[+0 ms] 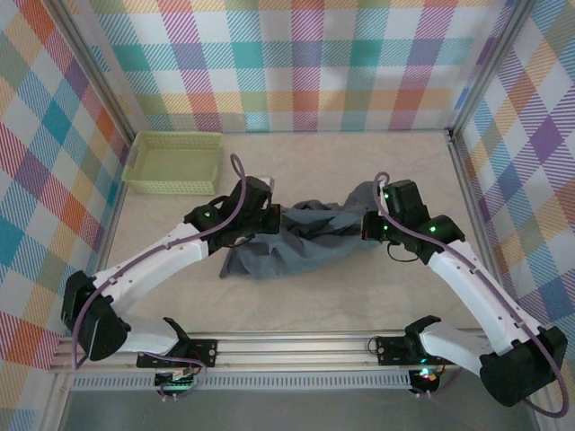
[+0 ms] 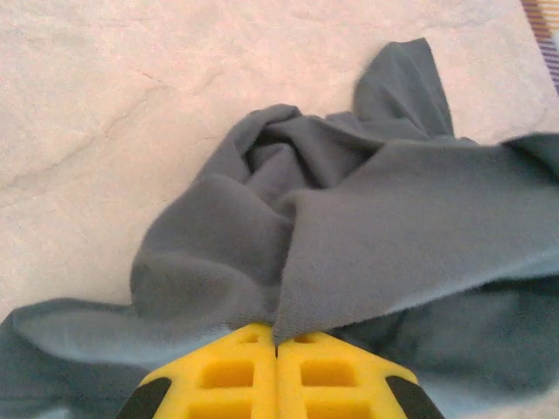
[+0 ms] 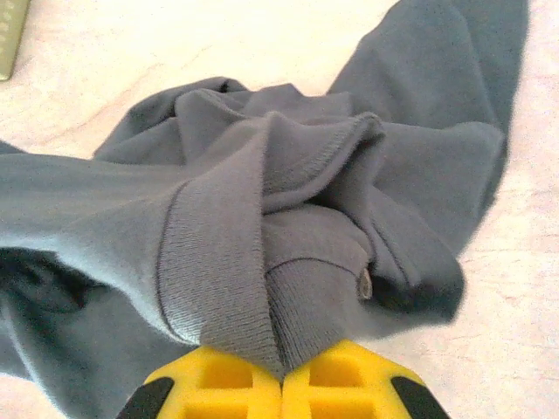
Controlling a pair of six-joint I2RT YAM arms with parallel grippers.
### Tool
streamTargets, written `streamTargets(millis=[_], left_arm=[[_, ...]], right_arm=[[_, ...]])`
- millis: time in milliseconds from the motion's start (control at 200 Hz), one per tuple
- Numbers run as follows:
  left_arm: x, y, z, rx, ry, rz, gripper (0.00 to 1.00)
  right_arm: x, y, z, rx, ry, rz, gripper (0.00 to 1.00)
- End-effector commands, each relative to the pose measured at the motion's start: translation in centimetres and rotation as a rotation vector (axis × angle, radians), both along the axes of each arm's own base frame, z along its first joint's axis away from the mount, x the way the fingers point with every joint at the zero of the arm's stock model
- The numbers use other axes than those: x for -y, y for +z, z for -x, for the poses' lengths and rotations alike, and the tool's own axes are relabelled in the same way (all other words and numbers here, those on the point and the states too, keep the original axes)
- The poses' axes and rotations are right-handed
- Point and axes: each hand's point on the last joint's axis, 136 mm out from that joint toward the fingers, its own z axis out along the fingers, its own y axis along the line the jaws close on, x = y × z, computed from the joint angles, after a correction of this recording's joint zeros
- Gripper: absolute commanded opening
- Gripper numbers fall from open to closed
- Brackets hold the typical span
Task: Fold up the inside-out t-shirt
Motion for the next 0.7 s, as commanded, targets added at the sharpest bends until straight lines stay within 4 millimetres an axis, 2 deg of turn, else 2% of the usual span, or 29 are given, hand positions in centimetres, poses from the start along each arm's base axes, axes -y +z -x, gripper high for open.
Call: streamTargets(millis=[0, 135, 230, 280, 320, 390, 440, 510, 560, 695], left_arm=[[-1.6, -4.7, -1.6, -0.121, 0.091, -0.157, 0.00], [-4.7, -11.0, -4.1, -0.297, 0.225, -0.314, 0.00], [-4.5, -12.9, -4.0, -0.358, 0.215, -0.374, 0.19], [-3.7, -12.7, -3.4, -0.348, 0.188, -0.372, 0.33], [-3.0, -12.0, -2.9, -0.317, 0.168, -0.371, 0.41], [-1.2, -9.9, -1.9, -0.231, 0.112, -0.344, 0.50], [-0.2, -8.4, -1.1, -0.179, 0.083, -0.314, 0.54], [1.0, -7.1, -0.3, -0.160, 0.065, -0.245, 0.56], [1.7, -6.9, 0.0, -0.174, 0.061, -0.195, 0.57], [3.0, -9.0, -0.4, -0.239, 0.100, -0.162, 0.60]], right_arm=[[-1.4, -3.6, -0.2, -0.115, 0.003, -0.040, 0.00], [0.3, -8.7, -1.7, -0.228, -0.110, 0.102, 0.00], [1.2, -9.9, -2.0, -0.265, -0.145, 0.172, 0.04], [1.2, -9.8, -1.9, -0.264, -0.139, 0.173, 0.12], [1.1, -9.6, -1.6, -0.261, -0.126, 0.169, 0.23], [1.3, -8.8, -1.3, -0.241, -0.116, 0.174, 0.46], [1.3, -8.1, -1.0, -0.221, -0.105, 0.178, 0.56], [1.1, -7.0, -0.8, -0.189, -0.083, 0.169, 0.63], [0.5, -6.3, -1.0, -0.152, -0.052, 0.142, 0.68], [-1.7, -6.4, -2.3, -0.139, 0.011, 0.078, 0.77]])
